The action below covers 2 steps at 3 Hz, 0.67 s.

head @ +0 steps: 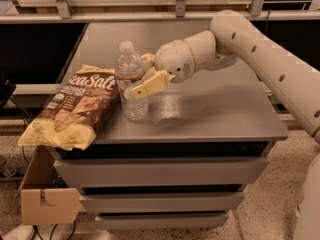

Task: Move water bottle near brown chip bag

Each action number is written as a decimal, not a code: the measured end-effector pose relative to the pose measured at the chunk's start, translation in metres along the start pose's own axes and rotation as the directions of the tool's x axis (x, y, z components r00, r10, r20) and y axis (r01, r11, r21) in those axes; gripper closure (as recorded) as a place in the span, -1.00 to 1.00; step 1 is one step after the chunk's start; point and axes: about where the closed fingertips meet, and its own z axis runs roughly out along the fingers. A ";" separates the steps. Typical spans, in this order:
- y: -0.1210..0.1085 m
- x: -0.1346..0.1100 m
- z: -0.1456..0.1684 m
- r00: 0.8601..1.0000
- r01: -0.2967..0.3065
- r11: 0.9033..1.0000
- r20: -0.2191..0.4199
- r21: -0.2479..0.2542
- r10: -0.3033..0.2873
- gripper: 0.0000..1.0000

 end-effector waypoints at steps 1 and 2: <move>0.001 0.001 -0.002 1.000 -0.008 1.000 0.005 -0.014 0.008 -1.00; 0.003 0.002 -0.008 1.000 -0.010 1.000 0.006 -0.023 0.011 -1.00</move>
Offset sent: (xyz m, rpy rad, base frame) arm 0.0003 -0.0092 -0.0018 0.0016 0.0169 0.0083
